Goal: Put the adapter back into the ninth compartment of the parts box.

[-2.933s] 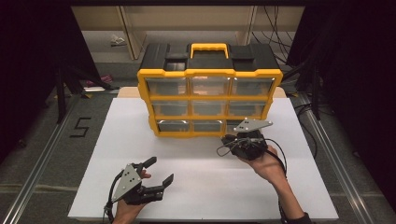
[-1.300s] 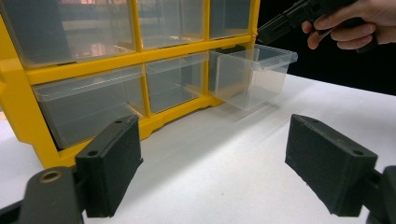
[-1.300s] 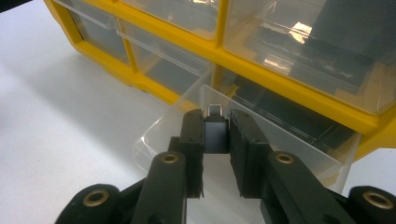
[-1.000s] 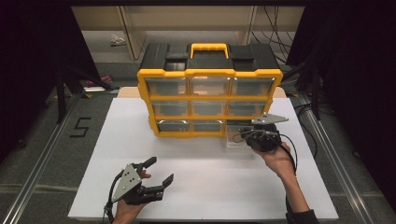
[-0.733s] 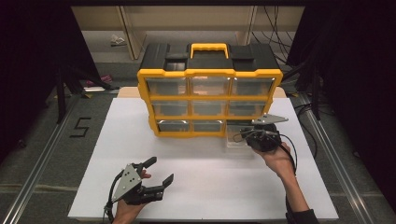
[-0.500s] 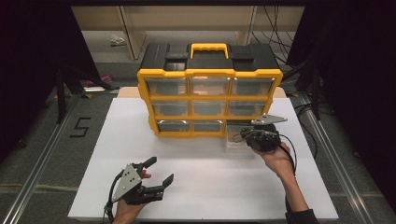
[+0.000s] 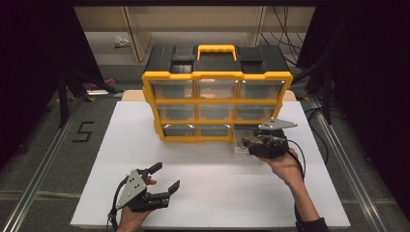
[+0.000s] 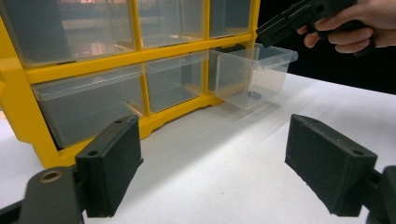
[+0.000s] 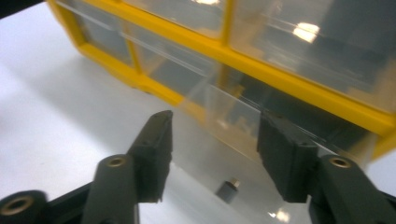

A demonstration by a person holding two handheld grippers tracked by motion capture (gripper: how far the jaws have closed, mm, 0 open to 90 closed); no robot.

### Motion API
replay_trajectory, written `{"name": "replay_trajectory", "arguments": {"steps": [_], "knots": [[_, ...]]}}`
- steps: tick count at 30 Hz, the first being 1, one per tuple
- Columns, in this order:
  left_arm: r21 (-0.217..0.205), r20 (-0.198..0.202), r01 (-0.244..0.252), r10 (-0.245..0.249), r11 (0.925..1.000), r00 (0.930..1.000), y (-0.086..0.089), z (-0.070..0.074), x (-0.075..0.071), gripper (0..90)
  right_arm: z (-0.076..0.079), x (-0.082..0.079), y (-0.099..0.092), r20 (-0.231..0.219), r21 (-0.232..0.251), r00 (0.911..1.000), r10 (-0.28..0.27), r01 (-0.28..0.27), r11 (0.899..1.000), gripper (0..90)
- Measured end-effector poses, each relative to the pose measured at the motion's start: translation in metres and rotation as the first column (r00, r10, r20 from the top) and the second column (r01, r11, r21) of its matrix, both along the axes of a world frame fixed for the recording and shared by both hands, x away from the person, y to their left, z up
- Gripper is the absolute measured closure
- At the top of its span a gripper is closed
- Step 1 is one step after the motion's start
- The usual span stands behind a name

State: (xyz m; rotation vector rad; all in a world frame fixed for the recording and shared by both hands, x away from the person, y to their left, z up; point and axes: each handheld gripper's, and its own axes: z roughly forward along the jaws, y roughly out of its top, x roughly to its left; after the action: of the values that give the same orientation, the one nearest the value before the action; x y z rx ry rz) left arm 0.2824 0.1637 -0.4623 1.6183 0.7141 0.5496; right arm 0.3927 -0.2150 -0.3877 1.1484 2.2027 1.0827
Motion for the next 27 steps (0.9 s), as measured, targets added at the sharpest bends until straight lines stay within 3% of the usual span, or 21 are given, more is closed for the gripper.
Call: {"name": "replay_trajectory", "arguments": {"steps": [6,16,22,27], "knots": [[0.001,0.001,0.001,-0.001,1.0000,1.0000,0.000,0.000,0.000,18.0,0.007,-0.012,0.013,0.049,0.002,0.9977,0.046,-0.046,0.999,40.2],[0.003,0.001,0.002,-0.002,1.0000,1.0000,0.000,0.000,0.000,18.0,0.012,-0.023,0.019,0.103,0.084,0.9900,0.096,-0.105,0.991,33.4],[-0.006,-0.003,0.006,-0.006,1.0000,1.0000,0.000,0.000,0.000,18.0,0.014,-0.032,0.019,0.127,0.156,0.9843,0.123,-0.142,0.978,31.3],[-0.005,-0.003,0.005,-0.005,1.0000,1.0000,0.000,0.000,0.000,18.0,0.015,-0.041,0.022,0.146,0.217,0.9774,0.154,-0.183,0.959,29.9]]}}
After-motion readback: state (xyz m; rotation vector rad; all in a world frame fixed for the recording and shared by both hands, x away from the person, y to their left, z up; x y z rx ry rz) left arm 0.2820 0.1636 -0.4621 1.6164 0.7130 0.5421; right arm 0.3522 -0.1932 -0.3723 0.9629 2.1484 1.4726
